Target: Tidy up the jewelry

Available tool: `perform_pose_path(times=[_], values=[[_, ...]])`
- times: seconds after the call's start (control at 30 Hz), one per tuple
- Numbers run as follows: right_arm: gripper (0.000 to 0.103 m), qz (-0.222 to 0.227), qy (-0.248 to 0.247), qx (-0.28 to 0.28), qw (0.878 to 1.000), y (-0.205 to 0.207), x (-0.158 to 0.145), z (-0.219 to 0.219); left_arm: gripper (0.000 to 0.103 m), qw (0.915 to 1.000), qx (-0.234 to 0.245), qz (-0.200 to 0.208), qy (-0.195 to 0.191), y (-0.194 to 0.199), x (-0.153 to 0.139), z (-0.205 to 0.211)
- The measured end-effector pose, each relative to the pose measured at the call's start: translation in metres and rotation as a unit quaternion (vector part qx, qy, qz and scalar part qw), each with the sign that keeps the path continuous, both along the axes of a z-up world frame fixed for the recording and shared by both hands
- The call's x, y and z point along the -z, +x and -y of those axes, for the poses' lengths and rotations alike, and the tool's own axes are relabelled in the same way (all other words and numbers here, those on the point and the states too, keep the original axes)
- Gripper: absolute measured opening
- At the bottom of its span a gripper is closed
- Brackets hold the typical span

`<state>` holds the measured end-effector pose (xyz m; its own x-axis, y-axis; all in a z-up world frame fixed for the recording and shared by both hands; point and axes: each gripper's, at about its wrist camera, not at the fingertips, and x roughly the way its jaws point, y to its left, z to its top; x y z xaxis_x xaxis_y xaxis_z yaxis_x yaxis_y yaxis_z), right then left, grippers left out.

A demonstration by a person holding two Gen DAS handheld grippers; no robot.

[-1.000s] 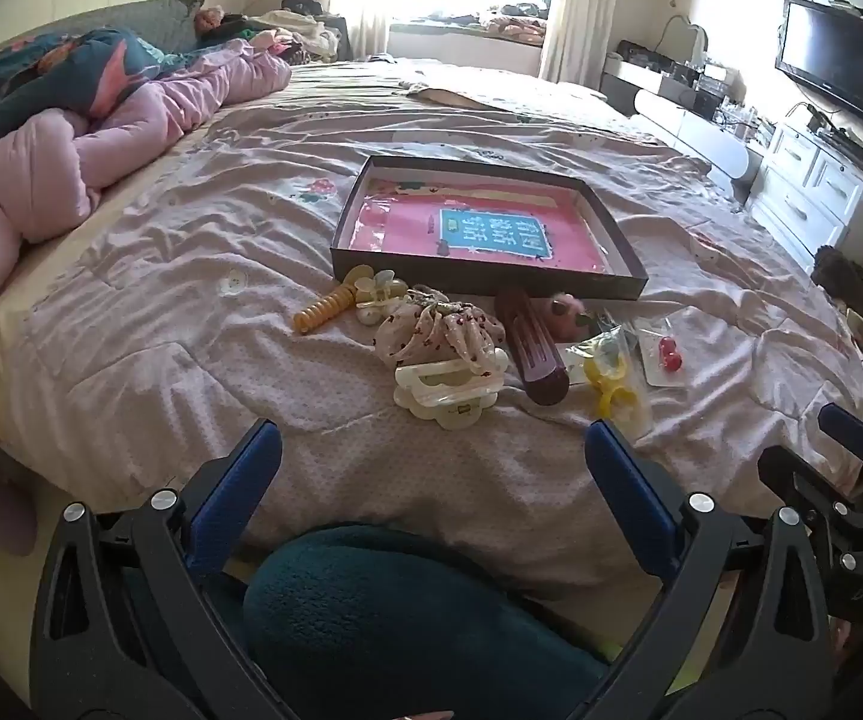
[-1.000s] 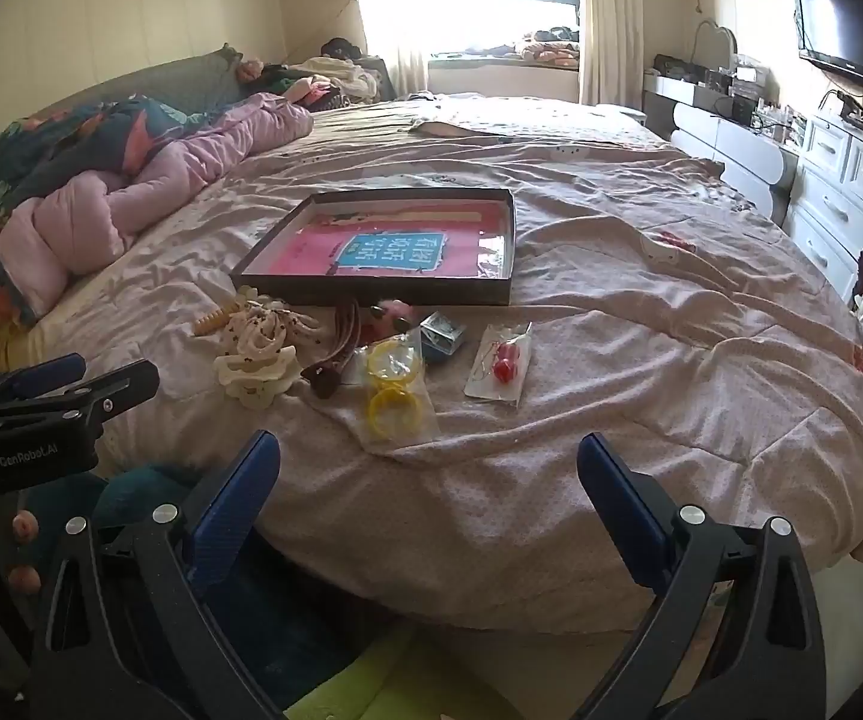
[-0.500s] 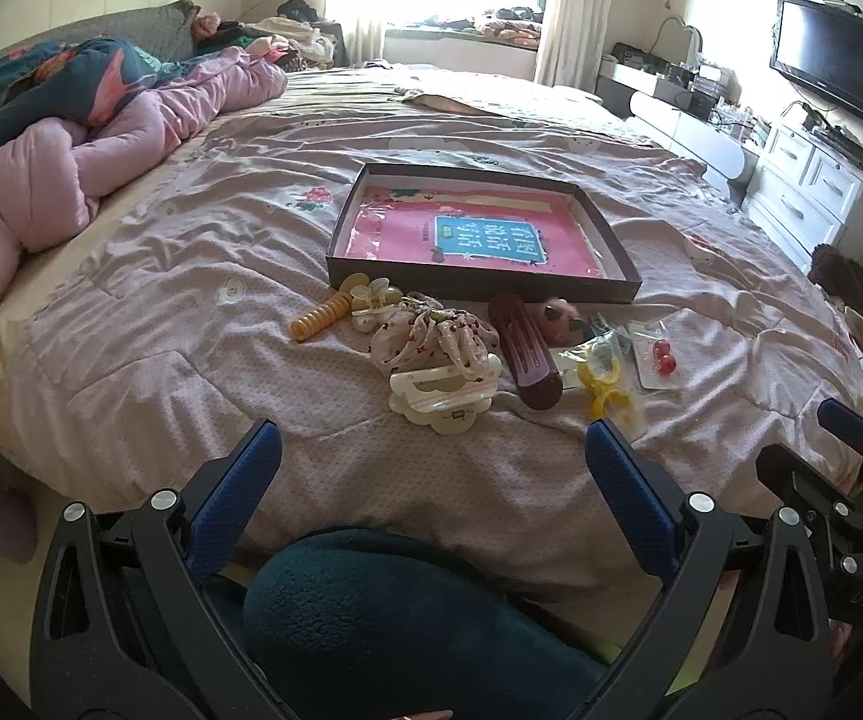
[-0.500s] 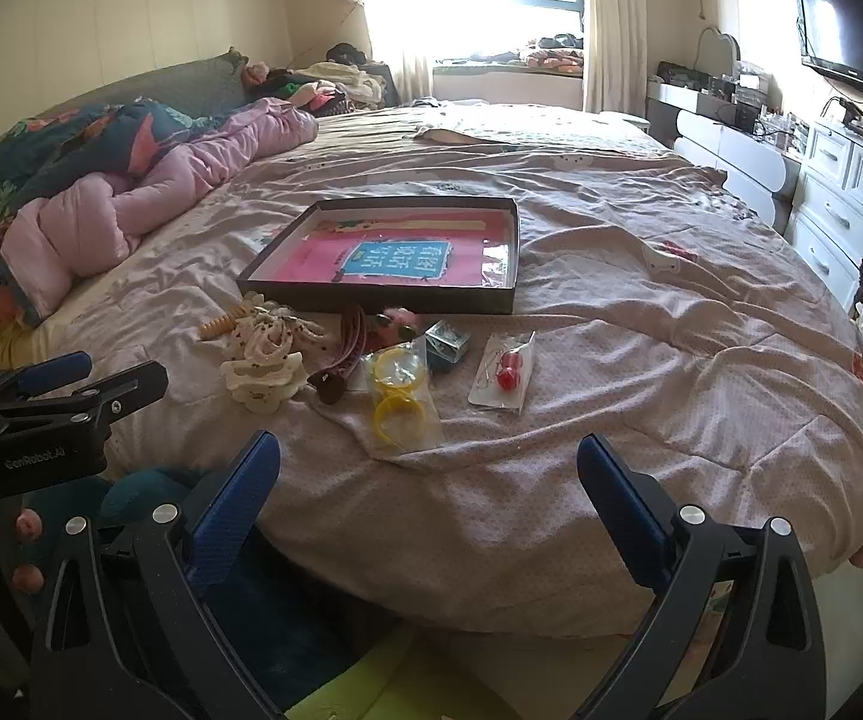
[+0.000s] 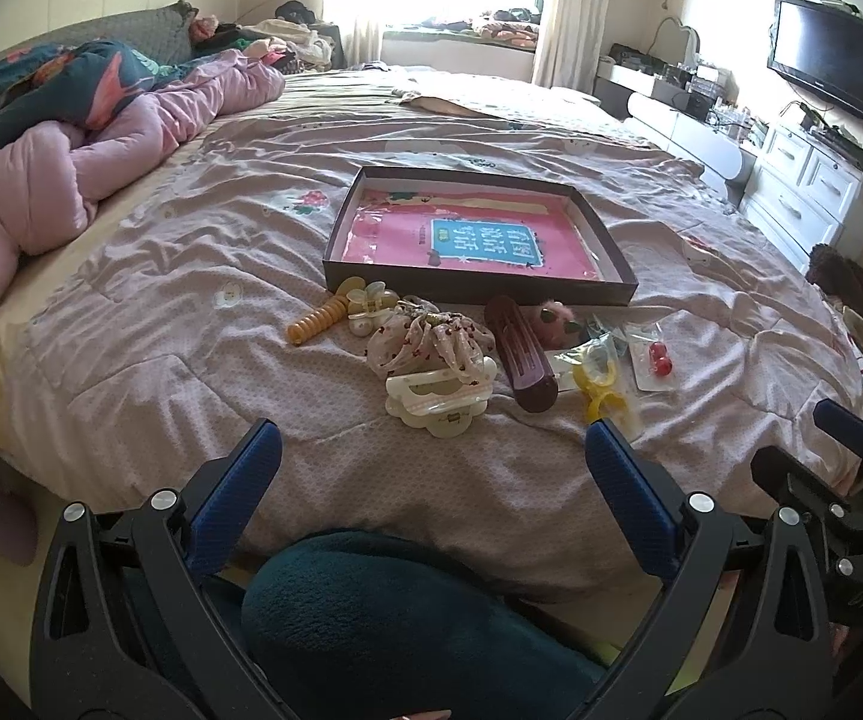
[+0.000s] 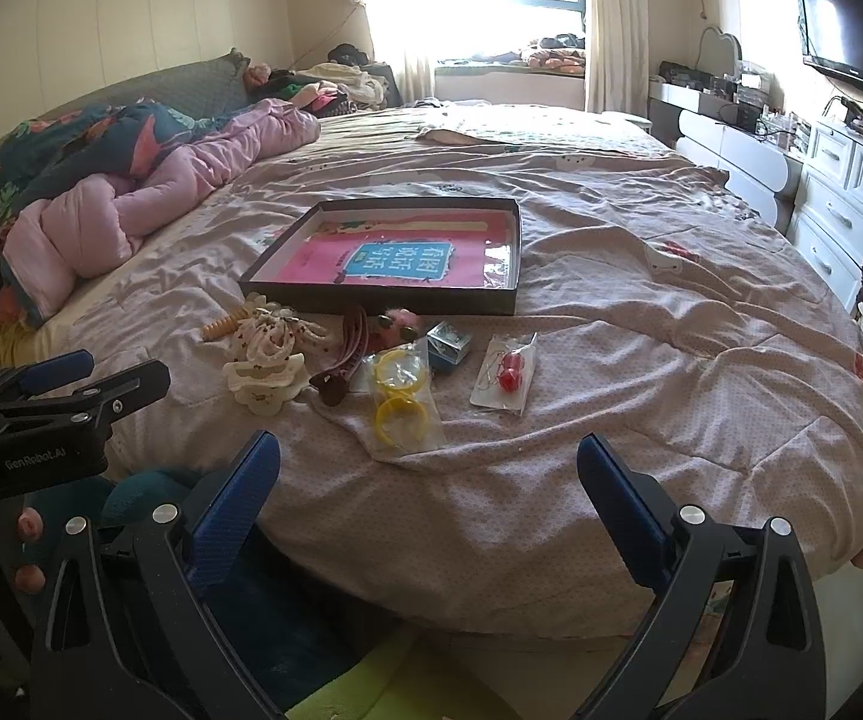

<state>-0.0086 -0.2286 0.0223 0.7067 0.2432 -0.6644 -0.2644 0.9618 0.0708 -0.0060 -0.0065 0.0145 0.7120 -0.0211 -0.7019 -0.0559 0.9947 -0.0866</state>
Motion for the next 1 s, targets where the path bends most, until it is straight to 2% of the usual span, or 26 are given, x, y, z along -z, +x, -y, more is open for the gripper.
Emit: perform_pose_path(times=[1.0], values=[[0.097,0.008,-0.007,-0.011,1.000,0.0070,-0.0044,-0.0047,0.093,1.0000,-0.004,-0.002,0.001,0.0054,-0.0020,-0.0030]])
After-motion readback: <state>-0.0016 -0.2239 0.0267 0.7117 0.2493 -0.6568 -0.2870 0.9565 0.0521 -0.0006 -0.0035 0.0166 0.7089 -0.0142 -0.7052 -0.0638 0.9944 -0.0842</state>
